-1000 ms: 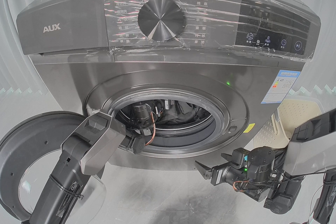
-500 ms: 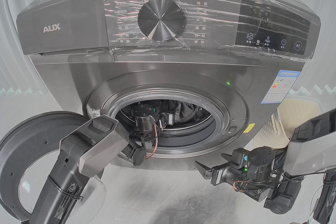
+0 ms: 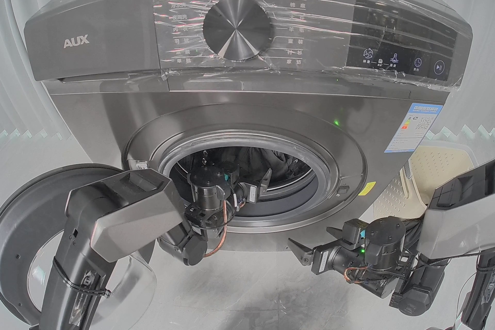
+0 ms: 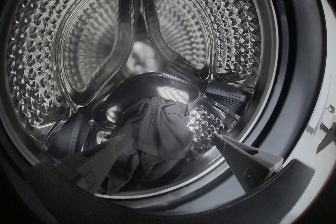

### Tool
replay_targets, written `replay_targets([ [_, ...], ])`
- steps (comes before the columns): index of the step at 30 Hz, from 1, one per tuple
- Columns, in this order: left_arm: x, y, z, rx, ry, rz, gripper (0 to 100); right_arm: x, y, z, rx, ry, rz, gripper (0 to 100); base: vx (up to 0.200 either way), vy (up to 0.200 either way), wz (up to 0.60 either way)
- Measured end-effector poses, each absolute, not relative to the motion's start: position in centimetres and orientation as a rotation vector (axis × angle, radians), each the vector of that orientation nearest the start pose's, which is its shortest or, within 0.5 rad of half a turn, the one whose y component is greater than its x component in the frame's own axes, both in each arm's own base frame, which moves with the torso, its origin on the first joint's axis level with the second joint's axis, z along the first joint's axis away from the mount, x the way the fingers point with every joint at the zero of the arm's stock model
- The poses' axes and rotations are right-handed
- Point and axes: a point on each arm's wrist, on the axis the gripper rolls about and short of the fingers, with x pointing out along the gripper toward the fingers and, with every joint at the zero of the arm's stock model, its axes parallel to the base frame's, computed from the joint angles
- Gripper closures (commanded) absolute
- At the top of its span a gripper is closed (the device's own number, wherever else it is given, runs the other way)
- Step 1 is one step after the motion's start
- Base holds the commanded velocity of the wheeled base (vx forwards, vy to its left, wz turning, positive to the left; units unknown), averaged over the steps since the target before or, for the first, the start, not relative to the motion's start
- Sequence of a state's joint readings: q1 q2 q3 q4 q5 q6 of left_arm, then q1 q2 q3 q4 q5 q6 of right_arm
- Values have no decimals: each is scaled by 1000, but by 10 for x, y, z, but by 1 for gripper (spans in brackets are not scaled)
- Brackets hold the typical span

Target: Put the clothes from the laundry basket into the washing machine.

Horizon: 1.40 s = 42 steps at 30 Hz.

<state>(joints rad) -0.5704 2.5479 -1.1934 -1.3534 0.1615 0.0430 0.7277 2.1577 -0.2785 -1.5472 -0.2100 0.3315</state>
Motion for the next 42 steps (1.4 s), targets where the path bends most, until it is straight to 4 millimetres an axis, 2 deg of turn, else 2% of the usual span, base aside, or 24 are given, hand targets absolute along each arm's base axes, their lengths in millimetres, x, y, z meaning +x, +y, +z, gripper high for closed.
replay_targets([
  [8, 339, -246, 25, 37, 23, -474, 0, 212, 182, 29, 172, 377, 456, 0, 0, 0, 0],
  [15, 285, -242, 36, 13, 84, -544, 0, 206, 177, 36, 168, 373, 462, 0, 0, 0, 0],
  [21, 238, -230, 64, -33, 103, -599, 0, 196, 172, 47, 144, 346, 481, 0, 0, 0, 0],
  [26, 201, -208, 89, -64, 97, -572, 0, 187, 167, 69, 120, 262, 481, 0, 0, 0, 0],
  [33, 154, -169, 108, -92, 105, -558, 0, 175, 152, 86, 107, 213, 460, 0, 0, 0, 0],
  [38, 129, -149, 121, -117, 68, -577, 0, 164, 138, 92, 101, 202, 435, 0, 0, 0, 0],
  [42, 116, -136, 132, -133, 22, -581, 0, 158, 127, 97, 87, 195, 414, 0, -200, 0, 0],
])
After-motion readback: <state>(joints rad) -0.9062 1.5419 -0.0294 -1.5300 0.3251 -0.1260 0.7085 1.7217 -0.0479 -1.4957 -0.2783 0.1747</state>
